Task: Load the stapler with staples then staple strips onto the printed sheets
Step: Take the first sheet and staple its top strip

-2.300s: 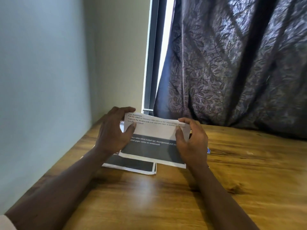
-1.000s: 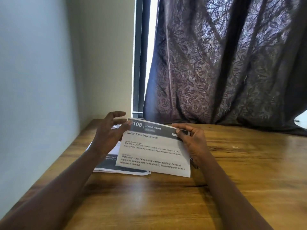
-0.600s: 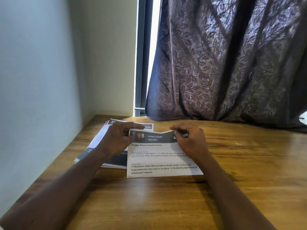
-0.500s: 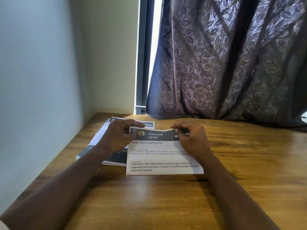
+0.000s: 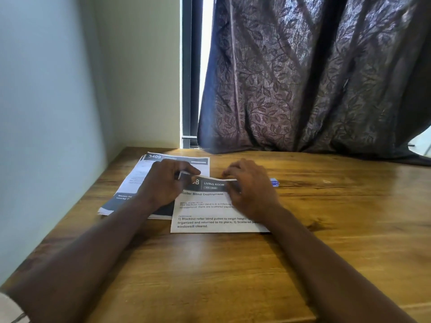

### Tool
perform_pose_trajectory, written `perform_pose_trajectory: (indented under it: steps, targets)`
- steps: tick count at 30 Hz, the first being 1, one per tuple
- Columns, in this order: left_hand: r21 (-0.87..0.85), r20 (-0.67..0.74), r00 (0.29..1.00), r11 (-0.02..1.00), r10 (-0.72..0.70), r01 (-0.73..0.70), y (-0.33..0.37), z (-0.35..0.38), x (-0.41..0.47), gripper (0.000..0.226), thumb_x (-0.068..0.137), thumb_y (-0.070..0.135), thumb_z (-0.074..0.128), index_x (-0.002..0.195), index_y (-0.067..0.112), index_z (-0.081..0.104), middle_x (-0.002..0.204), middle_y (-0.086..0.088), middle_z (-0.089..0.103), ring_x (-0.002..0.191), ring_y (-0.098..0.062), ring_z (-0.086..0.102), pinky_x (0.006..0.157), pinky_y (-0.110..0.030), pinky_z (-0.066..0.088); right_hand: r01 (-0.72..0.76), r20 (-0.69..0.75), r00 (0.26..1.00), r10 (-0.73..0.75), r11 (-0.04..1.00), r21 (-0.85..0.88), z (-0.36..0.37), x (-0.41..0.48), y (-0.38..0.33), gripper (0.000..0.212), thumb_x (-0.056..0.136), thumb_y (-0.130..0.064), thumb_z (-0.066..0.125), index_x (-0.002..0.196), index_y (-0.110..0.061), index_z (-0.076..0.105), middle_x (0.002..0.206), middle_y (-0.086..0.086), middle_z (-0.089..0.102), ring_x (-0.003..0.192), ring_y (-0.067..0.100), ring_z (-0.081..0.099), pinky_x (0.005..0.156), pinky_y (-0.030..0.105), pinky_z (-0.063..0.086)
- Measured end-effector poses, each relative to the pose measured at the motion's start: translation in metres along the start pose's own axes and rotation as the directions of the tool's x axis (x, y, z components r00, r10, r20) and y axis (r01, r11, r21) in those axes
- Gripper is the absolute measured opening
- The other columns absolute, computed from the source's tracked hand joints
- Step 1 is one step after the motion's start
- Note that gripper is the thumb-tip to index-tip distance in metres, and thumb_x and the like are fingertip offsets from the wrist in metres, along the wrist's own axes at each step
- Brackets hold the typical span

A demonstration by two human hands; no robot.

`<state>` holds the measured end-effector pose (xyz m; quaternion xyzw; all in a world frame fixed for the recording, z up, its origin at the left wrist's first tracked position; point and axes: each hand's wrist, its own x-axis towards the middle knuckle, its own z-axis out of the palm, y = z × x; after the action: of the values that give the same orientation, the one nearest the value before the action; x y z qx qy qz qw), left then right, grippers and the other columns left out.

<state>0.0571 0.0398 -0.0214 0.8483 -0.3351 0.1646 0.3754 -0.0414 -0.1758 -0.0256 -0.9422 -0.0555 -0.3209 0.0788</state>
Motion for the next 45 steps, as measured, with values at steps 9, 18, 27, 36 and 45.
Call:
perform_pose_trajectory:
  steps: [9, 18, 27, 36, 45]
  targets:
    - [0.196, 0.100, 0.995, 0.981, -0.009, -0.010, -0.002, 0.008, 0.001, 0.016, 0.094, 0.021, 0.071, 0.103, 0.030, 0.081, 0.109, 0.005, 0.077, 0.083, -0.007, 0.057, 0.076, -0.025, 0.040, -0.094, 0.412, 0.911, -0.001, 0.973, 0.211, 0.015, -0.004, 0.001, 0.043, 0.105, -0.036, 0.046, 0.143, -0.018, 0.057, 0.154, -0.004, 0.049, 0.145, 0.013, 0.039, 0.121, 0.036, 0.031]
    - [0.214, 0.191, 0.979, 0.971, 0.064, -0.105, 0.037, 0.013, -0.010, 0.046, 0.088, 0.052, 0.073, 0.126, 0.026, 0.069, 0.130, 0.010, 0.065, 0.113, -0.004, 0.057, 0.089, -0.007, 0.039, -0.106, 0.444, 0.896, 0.015, 0.978, 0.182, 0.015, -0.007, -0.001, 0.044, 0.107, -0.038, 0.039, 0.148, -0.024, 0.050, 0.160, -0.004, 0.041, 0.149, 0.020, 0.033, 0.121, 0.040, 0.029]
    - [0.179, 0.446, 0.889, 0.964, 0.101, -0.199, 0.048, 0.035, -0.028, 0.086, 0.082, 0.081, 0.054, 0.152, 0.036, 0.035, 0.151, 0.012, 0.050, 0.132, -0.008, 0.051, 0.110, -0.030, 0.041, -0.164, 0.424, 0.905, 0.039, 0.951, 0.263, 0.012, -0.007, 0.003, 0.035, 0.105, -0.032, 0.046, 0.134, -0.023, 0.062, 0.142, 0.005, 0.060, 0.125, 0.026, 0.057, 0.103, 0.043, 0.048]
    - [0.365, 0.600, 0.797, 0.910, -0.071, -0.194, 0.052, 0.039, -0.028, 0.136, 0.057, 0.108, 0.016, 0.163, 0.027, -0.007, 0.172, 0.005, -0.005, 0.158, -0.012, 0.003, 0.124, -0.031, 0.006, -0.065, 0.538, 0.843, 0.001, 0.993, 0.100, 0.001, -0.018, 0.008, 0.060, 0.107, -0.050, 0.024, 0.161, -0.024, 0.020, 0.170, -0.003, 0.015, 0.156, 0.015, 0.011, 0.126, 0.041, 0.014]
    - [0.455, 0.617, 0.776, 0.865, -0.136, -0.210, 0.050, 0.035, -0.030, 0.126, 0.063, 0.104, 0.009, 0.163, 0.028, -0.008, 0.171, 0.009, -0.012, 0.158, -0.008, -0.007, 0.129, -0.042, 0.002, -0.056, 0.644, 0.759, 0.102, 0.994, -0.092, -0.015, -0.034, 0.009, 0.078, 0.100, -0.067, 0.012, 0.162, -0.022, -0.004, 0.170, -0.002, -0.008, 0.156, 0.016, -0.007, 0.125, 0.038, -0.002]
